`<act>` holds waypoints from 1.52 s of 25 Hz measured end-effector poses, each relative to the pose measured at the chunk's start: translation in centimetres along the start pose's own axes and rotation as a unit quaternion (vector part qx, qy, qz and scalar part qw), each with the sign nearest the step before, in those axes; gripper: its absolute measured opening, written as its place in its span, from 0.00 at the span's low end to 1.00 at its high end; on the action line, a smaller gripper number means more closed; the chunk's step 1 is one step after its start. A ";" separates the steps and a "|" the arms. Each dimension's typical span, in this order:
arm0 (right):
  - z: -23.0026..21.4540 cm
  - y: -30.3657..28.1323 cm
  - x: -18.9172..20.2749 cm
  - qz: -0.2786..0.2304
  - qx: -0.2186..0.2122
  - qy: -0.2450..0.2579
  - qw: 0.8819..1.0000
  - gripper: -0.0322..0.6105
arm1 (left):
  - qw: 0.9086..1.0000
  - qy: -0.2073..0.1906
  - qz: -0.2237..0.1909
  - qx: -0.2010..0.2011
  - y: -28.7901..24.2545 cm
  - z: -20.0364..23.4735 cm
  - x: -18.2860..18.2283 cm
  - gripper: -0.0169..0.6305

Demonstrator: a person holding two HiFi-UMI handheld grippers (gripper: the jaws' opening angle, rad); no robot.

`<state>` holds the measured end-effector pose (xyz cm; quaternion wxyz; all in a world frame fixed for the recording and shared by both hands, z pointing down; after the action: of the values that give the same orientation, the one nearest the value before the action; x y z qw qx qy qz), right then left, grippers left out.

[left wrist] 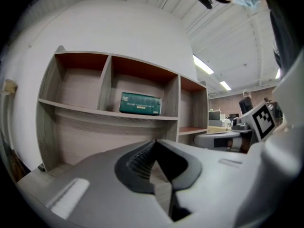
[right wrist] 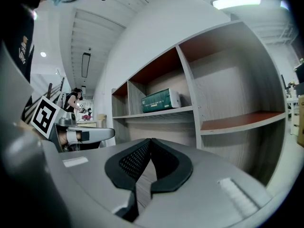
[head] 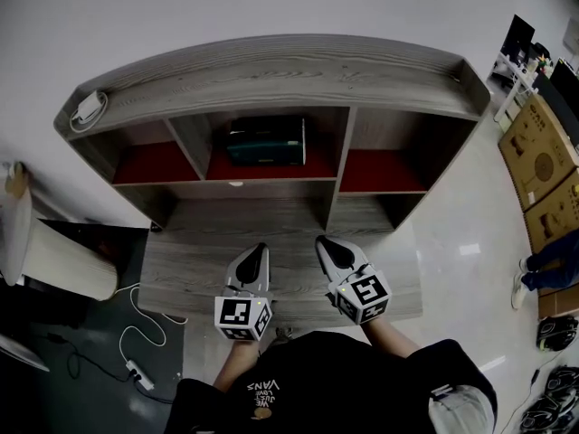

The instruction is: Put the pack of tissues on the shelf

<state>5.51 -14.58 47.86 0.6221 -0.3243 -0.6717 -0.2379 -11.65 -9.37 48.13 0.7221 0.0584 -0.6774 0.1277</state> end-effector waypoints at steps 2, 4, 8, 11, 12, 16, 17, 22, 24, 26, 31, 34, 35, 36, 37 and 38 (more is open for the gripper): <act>-0.2 0.9 0.6 0.004 -0.003 0.003 1.000 0.06 | 1.000 0.003 0.007 -0.011 0.9 -0.5 0.6 0.11; -0.2 1.9 1.1 0.010 -0.006 0.003 1.000 0.06 | 1.000 0.006 0.009 -0.020 1.8 -1.2 1.1 0.11; -0.1 3.6 1.8 0.025 -0.016 -0.006 1.000 0.06 | 0.999 0.013 0.018 -0.030 3.1 -2.7 2.2 0.11; -0.1 4.8 2.3 0.032 -0.024 -0.006 0.999 0.06 | 0.999 0.017 0.024 -0.040 4.1 -3.8 3.0 0.11; -0.2 5.1 2.5 0.034 -0.026 -0.005 0.999 0.06 | 0.999 0.018 0.025 -0.043 4.5 -4.2 3.3 0.11; -0.3 6.5 3.5 0.043 -0.031 -0.009 0.999 0.06 | 0.998 0.023 0.033 -0.053 5.8 -5.4 4.4 0.11; -0.2 6.8 3.7 0.045 -0.033 -0.009 0.998 0.06 | 0.998 0.024 0.036 -0.056 6.1 -5.6 4.7 0.11; 0.1 8.2 4.3 0.051 -0.048 -0.008 0.997 0.06 | 0.996 0.027 0.045 -0.073 7.6 -6.5 5.5 0.11; 0.1 8.6 4.5 0.051 -0.051 -0.010 0.997 0.06 | 0.996 0.027 0.044 -0.078 8.1 -6.8 5.5 0.11; 0.1 9.0 4.6 0.050 -0.051 -0.010 0.997 0.06 | 0.995 0.029 0.043 -0.084 8.6 -7.1 5.6 0.11; 0.1 9.9 4.9 0.050 -0.055 -0.009 0.997 0.06 | 0.994 0.031 0.039 -0.100 9.7 -7.6 5.9 0.11; 0.3 10.3 4.9 0.051 -0.056 -0.003 0.997 0.06 | 0.993 0.034 0.037 -0.107 10.2 -8.0 6.0 0.11; 0.3 10.5 4.9 0.051 -0.056 -0.003 0.997 0.06 | 0.993 0.034 0.036 -0.108 10.3 -8.2 6.0 0.11; 0.4 10.6 4.9 0.051 -0.057 -0.003 0.997 0.06 | 0.993 0.035 0.036 -0.109 10.4 -8.3 6.0 0.11; 0.4 10.7 5.0 0.053 -0.057 -0.004 0.997 0.06 | 0.993 0.035 0.036 -0.110 10.5 -8.5 6.0 0.11; 0.4 10.8 5.1 0.054 -0.058 -0.005 0.997 0.06 | 0.993 0.036 0.036 -0.111 10.6 -8.6 6.1 0.11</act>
<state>13.05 -6.31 51.93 0.6108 -0.3967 -0.6415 -0.2409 -5.89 3.70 52.60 0.7429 -0.0511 -0.6628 0.0795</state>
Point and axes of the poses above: the fingertips, and each gripper's own axes: y backward along the fingers, z to its left, x out of its underside, the point moved 5 cm from there along y, backward along the fingers, and after that the axes turned 3 degrees about x, right-handed, at the moved point
